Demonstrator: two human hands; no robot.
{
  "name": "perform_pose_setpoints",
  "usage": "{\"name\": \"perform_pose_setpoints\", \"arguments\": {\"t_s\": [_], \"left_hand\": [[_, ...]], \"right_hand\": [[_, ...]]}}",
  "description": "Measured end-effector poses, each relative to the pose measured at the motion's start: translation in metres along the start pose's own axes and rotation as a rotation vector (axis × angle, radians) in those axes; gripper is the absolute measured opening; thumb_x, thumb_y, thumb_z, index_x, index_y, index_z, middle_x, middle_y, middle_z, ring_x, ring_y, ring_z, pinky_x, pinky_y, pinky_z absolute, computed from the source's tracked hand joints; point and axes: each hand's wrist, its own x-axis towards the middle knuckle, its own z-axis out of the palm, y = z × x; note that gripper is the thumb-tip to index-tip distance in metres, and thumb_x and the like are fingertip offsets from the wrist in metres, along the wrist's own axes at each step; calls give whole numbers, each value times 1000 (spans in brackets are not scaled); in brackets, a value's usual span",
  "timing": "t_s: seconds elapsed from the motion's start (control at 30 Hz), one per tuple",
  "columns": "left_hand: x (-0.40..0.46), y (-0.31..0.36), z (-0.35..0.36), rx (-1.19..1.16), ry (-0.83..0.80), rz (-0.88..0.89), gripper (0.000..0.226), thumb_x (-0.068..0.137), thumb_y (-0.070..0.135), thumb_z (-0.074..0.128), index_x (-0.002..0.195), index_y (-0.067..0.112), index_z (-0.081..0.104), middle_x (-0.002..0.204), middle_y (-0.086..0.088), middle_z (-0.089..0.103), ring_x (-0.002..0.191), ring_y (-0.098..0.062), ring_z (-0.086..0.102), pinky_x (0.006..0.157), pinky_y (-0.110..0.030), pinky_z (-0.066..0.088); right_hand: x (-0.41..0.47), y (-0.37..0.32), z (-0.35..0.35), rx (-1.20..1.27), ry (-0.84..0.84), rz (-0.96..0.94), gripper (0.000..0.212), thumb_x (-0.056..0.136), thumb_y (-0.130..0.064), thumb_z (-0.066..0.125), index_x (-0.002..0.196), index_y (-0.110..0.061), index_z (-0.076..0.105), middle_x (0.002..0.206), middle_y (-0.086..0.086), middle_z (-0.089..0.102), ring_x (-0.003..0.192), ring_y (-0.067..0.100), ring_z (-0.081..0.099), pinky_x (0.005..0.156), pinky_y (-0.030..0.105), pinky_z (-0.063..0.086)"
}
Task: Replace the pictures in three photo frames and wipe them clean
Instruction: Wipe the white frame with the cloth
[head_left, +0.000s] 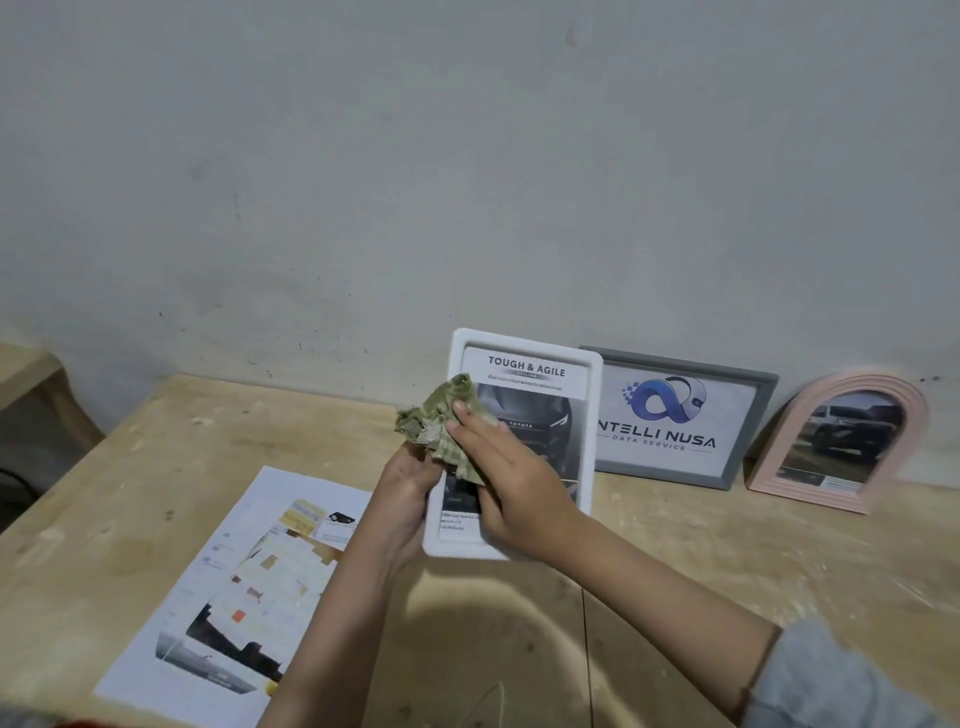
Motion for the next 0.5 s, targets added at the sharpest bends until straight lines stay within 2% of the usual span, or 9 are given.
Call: {"name": "perform_pose_setpoints", "arguments": {"t_s": [0.1, 0.17, 0.23, 0.27, 0.33, 0.4, 0.43, 0.5], "left_hand": [[-1, -1, 5, -149, -2, -17, 38, 82, -12, 40, 110, 2, 62, 95, -14, 72, 85, -24, 70, 71, -30, 58], [0, -5, 4, -232, 37, -81, 33, 87, -3, 39, 93, 2, 70, 85, -12, 74, 78, -21, 72, 64, -27, 58], [-1, -5, 2, -362, 75, -154, 47, 96, 13, 36, 74, 4, 76, 78, -12, 73, 70, -21, 72, 59, -27, 58], [-1, -4, 1, -410, 93, -170, 49, 97, 23, 38, 72, 4, 75, 75, -13, 72, 69, -23, 71, 60, -29, 58], [-2, -2, -1, -433, 134, -197, 49, 92, 45, 44, 79, 5, 70, 71, -12, 69, 67, -25, 69, 66, -34, 56], [-7, 1, -1, -338, 167, -230, 50, 90, 50, 47, 78, 7, 68, 66, -10, 68, 61, -24, 69, 60, -32, 57], [-9, 0, -2, -288, 177, -258, 47, 91, 47, 49, 82, 6, 71, 73, -11, 70, 65, -25, 70, 61, -31, 58], [-12, -6, -5, -196, 229, -281, 35, 90, 38, 58, 110, 11, 66, 111, -7, 66, 95, -24, 67, 82, -36, 55]], "right_hand": [[-6, -1, 2, 7, -61, 21, 67, 71, 12, 46, 136, -3, 45, 147, 10, 39, 137, 19, 36, 111, 45, 34], [-13, -1, 4, 11, -115, 26, 62, 75, 4, 37, 136, -5, 46, 147, 9, 40, 136, 19, 38, 112, 43, 32], [-20, -1, 5, 20, -154, 26, 64, 73, 1, 33, 135, -7, 47, 146, 8, 42, 135, 18, 39, 111, 44, 31], [-23, -1, 5, 19, -174, 18, 64, 71, 3, 33, 133, -8, 49, 144, 7, 45, 134, 18, 41, 111, 46, 32], [-29, -1, 6, 15, -231, -12, 64, 68, 4, 34, 127, -10, 54, 141, 6, 50, 130, 18, 45, 110, 48, 30], [-35, -3, 8, 25, -317, -22, 64, 67, 8, 37, 125, -13, 56, 140, 2, 50, 131, 17, 44, 113, 45, 21], [-37, -4, 8, 32, -358, -20, 66, 66, 11, 39, 124, -15, 56, 141, 0, 50, 132, 16, 43, 114, 43, 16], [-40, -5, 8, 44, -425, -20, 69, 65, 15, 41, 125, -16, 55, 141, -2, 49, 134, 13, 40, 115, 40, 12]]}}
